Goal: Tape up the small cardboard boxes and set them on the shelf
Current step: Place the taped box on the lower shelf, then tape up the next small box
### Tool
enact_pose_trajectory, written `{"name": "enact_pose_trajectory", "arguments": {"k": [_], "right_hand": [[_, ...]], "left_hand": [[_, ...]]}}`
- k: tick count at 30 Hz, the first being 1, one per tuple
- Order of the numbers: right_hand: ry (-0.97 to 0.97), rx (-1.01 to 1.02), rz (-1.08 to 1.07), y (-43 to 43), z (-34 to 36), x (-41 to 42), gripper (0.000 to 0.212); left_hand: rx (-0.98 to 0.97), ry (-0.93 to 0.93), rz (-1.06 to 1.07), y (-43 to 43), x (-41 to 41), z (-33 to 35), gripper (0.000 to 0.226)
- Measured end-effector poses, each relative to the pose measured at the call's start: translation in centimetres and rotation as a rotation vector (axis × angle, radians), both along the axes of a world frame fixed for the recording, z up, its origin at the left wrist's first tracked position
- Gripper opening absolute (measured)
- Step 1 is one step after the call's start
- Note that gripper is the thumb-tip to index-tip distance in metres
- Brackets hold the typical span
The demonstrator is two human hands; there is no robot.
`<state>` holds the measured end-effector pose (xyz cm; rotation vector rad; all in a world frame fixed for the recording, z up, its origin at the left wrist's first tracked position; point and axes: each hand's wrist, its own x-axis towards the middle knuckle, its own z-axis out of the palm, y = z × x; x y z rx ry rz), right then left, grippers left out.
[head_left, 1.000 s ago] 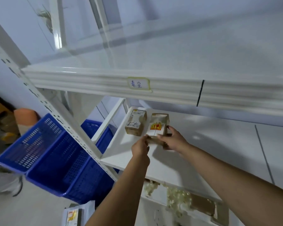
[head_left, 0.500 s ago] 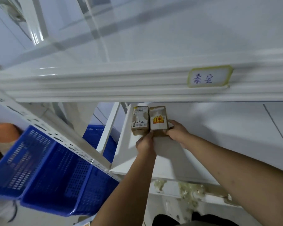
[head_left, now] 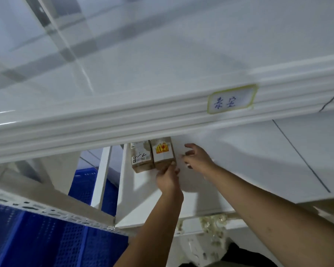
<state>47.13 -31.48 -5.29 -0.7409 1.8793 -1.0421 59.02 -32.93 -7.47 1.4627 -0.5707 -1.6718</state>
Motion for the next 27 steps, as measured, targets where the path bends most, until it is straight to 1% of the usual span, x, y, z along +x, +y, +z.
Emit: {"name": "enact_pose_trajectory", "arguments": {"k": [4, 5, 8, 11, 18, 21, 24, 27], "right_hand": [[-0.052, -0.147, -0.126, 6.3, 3.5, -5.1, 0.025], [-0.056, -0.17, -0.163, 8.3, 4.4, -6.5, 0.019], [-0.055, -0.205, -0.274, 14.3, 6.5, -10.9, 0.014], [-0.026, -0.213, -0.363, 20.1, 7.7, -15.3, 0.016], [0.004, -0.262, -0.532, 34.0, 8.7, -26.0, 0.009], [0.023, -0.255, -0.57, 39.8, 9.4, -30.2, 0.014], [0.055, -0.223, -0.577, 44.6, 9.9, -33.9, 0.01], [0.063, -0.195, -0.577, 48.5, 10.0, -37.4, 0.01]], "left_hand": [[-0.298, -0.001, -0.356, 3.4, -5.4, 3.8, 0.008], [-0.358, -0.006, -0.442, 4.3, -6.9, 4.8, 0.01], [-0.468, -0.015, -0.69, 7.5, -11.7, 7.3, 0.011], [-0.544, -0.001, -0.853, 11.5, -16.9, 8.6, 0.011], [-0.617, 0.025, -1.052, 23.2, -29.9, 10.0, 0.014], [-0.635, 0.023, -1.113, 27.9, -34.7, 10.3, 0.014], [-0.624, 0.039, -1.141, 31.3, -38.8, 9.8, 0.014], [-0.593, 0.015, -1.117, 34.0, -42.2, 9.0, 0.017]]}}
